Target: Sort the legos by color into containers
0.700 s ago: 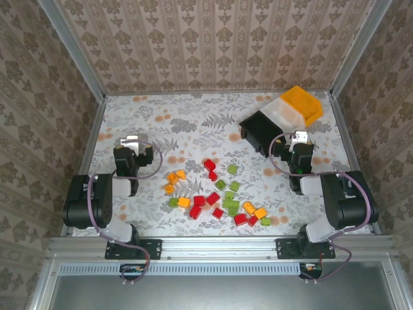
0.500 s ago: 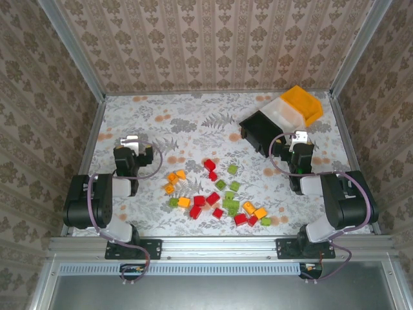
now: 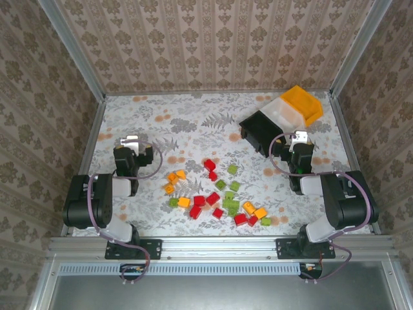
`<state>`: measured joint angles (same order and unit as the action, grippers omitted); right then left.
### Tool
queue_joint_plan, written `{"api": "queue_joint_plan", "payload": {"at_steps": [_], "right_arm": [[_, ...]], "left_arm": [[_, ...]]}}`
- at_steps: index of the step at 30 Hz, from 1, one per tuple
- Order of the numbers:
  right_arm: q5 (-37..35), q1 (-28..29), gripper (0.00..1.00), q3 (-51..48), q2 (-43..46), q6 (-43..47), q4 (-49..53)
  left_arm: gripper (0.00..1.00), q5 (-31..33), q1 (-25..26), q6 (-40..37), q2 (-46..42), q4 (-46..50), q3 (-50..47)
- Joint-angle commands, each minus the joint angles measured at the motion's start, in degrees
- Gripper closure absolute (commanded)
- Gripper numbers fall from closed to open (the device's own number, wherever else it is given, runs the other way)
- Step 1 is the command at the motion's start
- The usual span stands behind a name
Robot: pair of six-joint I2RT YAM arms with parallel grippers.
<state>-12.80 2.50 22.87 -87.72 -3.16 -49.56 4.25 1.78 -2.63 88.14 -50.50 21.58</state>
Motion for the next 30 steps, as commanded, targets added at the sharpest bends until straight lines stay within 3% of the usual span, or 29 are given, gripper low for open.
{"api": "queue_joint_plan", "payload": {"at_steps": [1, 19, 25, 30], "right_arm": [[0.67, 0.17, 0.0, -0.37, -0.01, 0.17, -1.24], [0.94, -0.24, 0.0, -0.31, 0.53, -0.12, -0.89], [-3.76, 0.84, 0.0, 9.29, 9.39, -1.81, 23.53], [-10.79, 2.85, 0.0, 12.75, 12.72, -7.03, 30.07]], "left_arm": [[0.0, -0.77, -0.3, -0.32, 0.32, -0.04, 1.18], [0.0, 0.23, -0.05, -0.38, -0.46, 0.34, 1.18], [0.0, 3.8, 0.79, 0.41, -11.94, 19.03, 7.12], [0.0, 12.23, 0.63, 13.69, -17.39, 19.97, 9.04]]}}
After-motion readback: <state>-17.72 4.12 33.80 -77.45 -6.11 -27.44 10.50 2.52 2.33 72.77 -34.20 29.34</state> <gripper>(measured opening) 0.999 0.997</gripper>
